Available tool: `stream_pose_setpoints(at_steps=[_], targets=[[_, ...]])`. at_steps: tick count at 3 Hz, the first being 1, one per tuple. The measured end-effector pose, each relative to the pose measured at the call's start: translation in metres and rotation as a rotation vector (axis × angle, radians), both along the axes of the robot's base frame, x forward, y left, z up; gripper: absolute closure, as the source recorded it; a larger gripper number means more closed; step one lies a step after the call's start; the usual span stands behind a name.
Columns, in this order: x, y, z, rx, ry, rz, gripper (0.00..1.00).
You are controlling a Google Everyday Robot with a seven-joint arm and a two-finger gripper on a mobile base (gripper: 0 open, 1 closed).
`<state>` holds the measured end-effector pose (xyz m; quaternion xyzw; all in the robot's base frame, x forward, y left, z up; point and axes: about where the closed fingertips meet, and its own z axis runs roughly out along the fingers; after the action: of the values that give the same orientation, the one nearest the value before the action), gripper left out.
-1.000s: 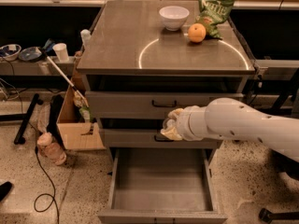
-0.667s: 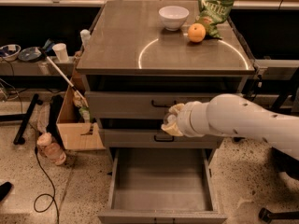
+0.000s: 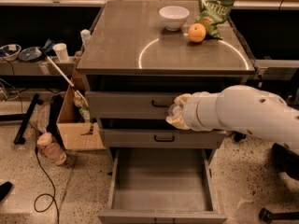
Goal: Pick water bottle from bottom drawer and place on counter
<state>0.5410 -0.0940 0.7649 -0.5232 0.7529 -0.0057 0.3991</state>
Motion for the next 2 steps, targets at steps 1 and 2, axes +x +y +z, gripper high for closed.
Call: stream_pose_setpoints(at_steps=[1,2], targets=[[-0.012,-0.004,0.013,-0.011,-0.005,-0.007,1.0],[-0.023,0.0,0.043,-0.044,-0.044,0.008,1.0]])
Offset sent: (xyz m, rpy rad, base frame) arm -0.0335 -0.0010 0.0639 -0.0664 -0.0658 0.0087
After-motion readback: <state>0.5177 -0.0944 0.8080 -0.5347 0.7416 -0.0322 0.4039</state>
